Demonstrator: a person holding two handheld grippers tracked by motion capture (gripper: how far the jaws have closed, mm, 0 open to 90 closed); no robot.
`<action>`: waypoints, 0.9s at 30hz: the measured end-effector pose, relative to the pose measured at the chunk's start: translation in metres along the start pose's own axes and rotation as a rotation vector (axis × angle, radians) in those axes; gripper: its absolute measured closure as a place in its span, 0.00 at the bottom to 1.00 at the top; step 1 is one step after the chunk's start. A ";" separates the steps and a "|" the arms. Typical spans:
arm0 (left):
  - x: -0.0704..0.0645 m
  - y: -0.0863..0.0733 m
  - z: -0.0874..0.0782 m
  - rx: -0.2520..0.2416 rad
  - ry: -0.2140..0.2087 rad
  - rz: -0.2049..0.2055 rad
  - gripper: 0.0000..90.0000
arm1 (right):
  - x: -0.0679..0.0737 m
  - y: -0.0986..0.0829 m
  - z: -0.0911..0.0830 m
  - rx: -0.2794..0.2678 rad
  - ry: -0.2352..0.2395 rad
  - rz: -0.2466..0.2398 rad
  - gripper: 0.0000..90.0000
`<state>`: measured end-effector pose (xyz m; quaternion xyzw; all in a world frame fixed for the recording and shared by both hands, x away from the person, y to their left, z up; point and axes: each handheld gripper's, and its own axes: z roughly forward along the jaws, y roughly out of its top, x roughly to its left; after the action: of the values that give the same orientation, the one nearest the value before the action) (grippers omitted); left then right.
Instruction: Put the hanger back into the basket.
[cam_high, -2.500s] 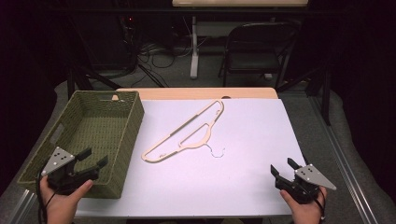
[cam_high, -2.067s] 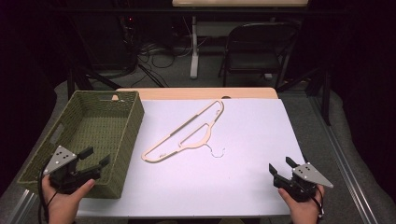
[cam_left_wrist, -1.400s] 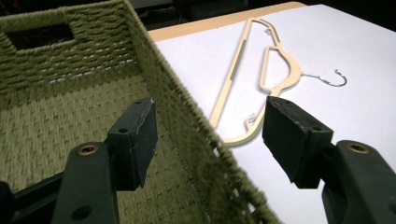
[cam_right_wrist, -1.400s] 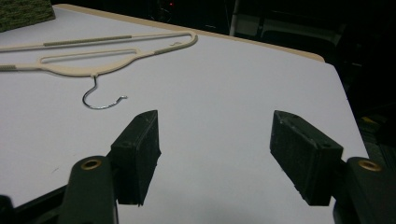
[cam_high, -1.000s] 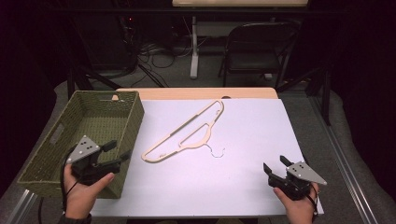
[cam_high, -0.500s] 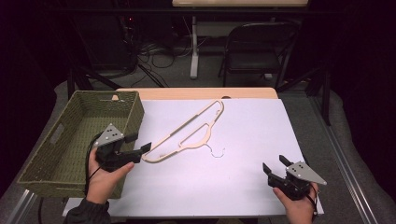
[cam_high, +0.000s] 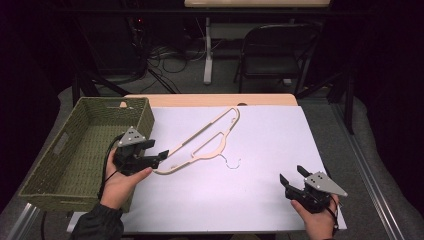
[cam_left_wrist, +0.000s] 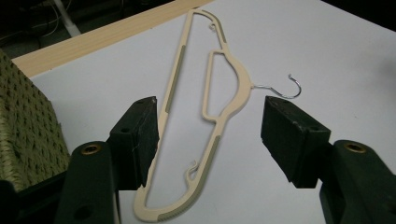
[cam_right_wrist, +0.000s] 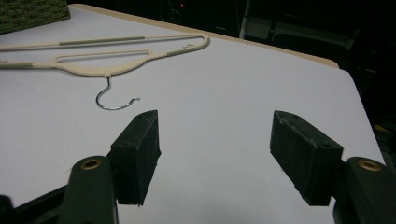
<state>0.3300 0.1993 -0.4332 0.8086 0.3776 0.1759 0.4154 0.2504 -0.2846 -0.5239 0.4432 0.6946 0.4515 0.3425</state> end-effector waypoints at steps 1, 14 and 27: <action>0.000 0.001 0.002 0.004 -0.002 0.004 0.41 | 0.000 0.000 0.000 0.000 0.000 0.000 0.37; 0.002 0.014 0.030 0.060 -0.024 0.007 0.42 | -0.001 0.000 0.000 -0.002 -0.001 0.002 0.37; 0.001 0.033 0.053 0.130 -0.034 0.020 0.43 | -0.001 0.000 0.001 -0.002 0.003 -0.002 0.37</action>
<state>0.3780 0.1596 -0.4377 0.8404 0.3731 0.1416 0.3667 0.2515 -0.2855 -0.5239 0.4415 0.6952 0.4524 0.3422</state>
